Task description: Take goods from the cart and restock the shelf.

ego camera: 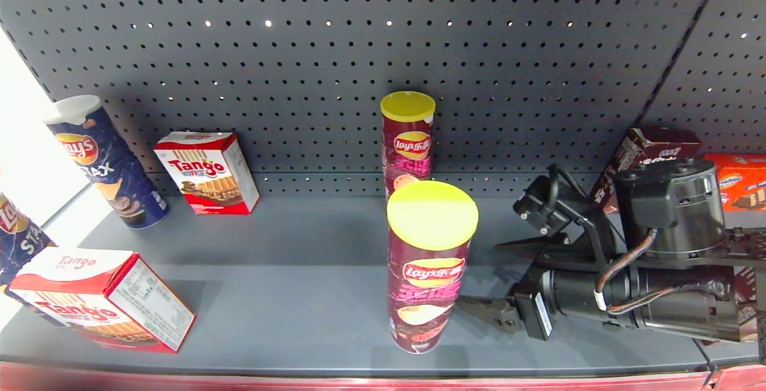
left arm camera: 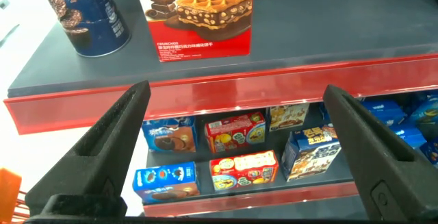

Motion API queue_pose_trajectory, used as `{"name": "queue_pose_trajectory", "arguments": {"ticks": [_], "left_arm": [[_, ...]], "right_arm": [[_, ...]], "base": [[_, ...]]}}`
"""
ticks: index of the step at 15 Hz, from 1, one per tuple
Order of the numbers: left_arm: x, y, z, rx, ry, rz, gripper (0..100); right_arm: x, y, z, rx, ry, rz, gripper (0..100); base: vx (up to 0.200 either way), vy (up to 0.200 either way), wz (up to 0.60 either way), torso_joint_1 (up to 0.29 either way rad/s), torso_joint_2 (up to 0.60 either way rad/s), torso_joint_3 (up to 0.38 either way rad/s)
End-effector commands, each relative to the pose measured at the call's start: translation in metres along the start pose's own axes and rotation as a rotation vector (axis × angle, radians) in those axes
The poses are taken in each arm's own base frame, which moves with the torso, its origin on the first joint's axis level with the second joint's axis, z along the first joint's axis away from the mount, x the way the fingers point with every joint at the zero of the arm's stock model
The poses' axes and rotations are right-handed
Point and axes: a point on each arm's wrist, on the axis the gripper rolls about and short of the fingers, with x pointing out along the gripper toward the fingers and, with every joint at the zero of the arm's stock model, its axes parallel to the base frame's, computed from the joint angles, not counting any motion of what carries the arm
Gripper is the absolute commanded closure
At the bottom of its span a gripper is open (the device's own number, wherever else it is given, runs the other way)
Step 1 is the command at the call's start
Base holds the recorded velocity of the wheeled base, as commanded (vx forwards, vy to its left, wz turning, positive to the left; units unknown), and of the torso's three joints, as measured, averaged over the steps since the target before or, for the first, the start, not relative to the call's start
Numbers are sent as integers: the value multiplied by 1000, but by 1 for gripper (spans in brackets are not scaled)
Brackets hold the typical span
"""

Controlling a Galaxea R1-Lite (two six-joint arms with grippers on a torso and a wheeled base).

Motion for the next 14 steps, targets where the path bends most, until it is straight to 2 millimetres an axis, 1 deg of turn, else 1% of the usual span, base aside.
{"name": "queue_pose_trajectory", "arguments": {"ticks": [1,11,14], "left_arm": [[0,0,0,0,1,0,0],[0,0,0,0,1,0,0],[0,0,0,0,1,0,0]], "right_arm": [[3,0,0,0,6,2,0],[4,3,0,-5,7,13,0],[7,3,0,-6,10,15,0]], "base": [[0,0,0,0,0,0],[0,0,0,0,0,0],[0,0,0,0,0,0]]}}
